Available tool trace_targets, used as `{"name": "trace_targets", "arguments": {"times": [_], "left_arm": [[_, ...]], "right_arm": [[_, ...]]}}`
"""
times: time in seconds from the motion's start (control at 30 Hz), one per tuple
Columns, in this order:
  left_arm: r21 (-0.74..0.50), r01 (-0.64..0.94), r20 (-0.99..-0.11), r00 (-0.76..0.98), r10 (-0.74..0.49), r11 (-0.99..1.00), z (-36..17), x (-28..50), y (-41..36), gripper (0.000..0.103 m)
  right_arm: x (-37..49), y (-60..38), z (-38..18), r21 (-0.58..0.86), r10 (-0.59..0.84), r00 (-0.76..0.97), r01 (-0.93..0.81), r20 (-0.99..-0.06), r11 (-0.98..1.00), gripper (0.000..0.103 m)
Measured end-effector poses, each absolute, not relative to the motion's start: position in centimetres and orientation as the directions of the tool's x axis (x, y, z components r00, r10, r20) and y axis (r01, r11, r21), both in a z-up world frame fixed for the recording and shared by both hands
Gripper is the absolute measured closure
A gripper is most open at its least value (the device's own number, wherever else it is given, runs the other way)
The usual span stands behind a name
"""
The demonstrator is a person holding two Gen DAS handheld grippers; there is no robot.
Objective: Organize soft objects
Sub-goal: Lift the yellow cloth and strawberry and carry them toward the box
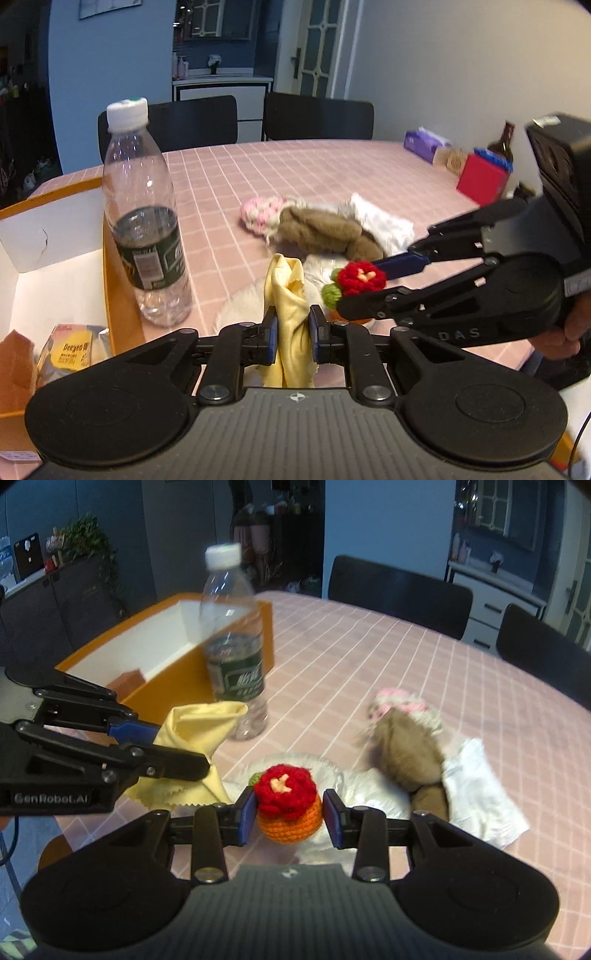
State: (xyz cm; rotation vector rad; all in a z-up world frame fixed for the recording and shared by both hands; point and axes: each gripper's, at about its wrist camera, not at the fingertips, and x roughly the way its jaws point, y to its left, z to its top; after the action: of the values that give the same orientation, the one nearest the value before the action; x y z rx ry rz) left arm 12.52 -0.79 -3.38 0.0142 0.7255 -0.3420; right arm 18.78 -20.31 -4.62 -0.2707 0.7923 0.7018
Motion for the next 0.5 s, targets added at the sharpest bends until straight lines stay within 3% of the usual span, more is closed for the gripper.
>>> {"name": "trace_targets", "arguments": {"times": [0.2, 0.27, 0.5], "left_arm": [[-0.131, 0.302, -0.637, 0.704, -0.314, 0.944, -3.2, 11.1, 0.8, 0.085], [-0.113, 0.297, -0.636, 0.711, -0.299, 0.948, -3.0, 10.7, 1.1, 0.097], [-0.054, 0.307, -0.618, 0.737, -0.273, 0.950, -2.0, 8.8, 2.5, 0.102]], "right_arm": [[18.0, -18.7, -6.9, 0.018, 0.442, 0.452, -0.683, -0.775, 0.731, 0.065], [17.9, -18.3, -7.7, 0.015, 0.427, 0.439, -0.684, -0.791, 0.730, 0.065], [17.1, -17.5, -6.5, 0.003, 0.430, 0.438, -0.698, -0.789, 0.716, 0.065]]}}
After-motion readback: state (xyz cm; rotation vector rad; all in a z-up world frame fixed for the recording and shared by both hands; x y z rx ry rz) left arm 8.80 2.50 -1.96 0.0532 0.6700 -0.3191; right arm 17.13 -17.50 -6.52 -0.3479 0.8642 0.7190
